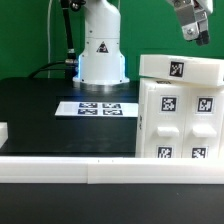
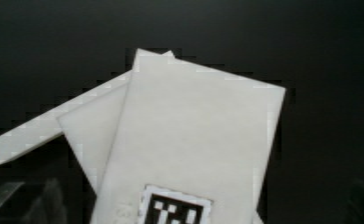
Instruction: Assemble cabinet
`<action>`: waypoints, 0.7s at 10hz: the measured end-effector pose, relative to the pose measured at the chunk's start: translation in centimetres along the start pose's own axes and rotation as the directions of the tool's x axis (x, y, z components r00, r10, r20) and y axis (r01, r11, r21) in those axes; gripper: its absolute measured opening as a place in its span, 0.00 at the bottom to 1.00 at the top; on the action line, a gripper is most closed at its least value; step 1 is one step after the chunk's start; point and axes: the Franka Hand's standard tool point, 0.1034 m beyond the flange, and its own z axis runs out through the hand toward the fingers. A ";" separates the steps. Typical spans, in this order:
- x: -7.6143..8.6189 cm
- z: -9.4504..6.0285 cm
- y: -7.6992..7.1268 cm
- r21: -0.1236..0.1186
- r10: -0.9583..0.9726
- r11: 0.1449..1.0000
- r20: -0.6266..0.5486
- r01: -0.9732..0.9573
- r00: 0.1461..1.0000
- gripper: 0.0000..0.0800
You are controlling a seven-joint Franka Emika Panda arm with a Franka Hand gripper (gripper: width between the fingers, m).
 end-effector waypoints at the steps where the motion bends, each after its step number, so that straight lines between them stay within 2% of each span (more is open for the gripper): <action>1: -0.1 0.1 0.2 -0.044 -0.115 0.992 -0.003 0.115 0.993 1.00; 3: -0.5 0.1 0.2 -0.077 -0.342 0.936 0.013 0.342 0.939 1.00; 5: -1.0 0.0 0.5 -0.108 -0.482 0.868 0.042 0.484 0.875 1.00; 7: -1.1 0.0 0.5 -0.106 -0.630 0.767 0.060 0.633 0.774 1.00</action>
Offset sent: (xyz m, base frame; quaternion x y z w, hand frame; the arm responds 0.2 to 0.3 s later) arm 0.0037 0.0088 0.0033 -0.0565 -0.0048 -0.2614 0.9636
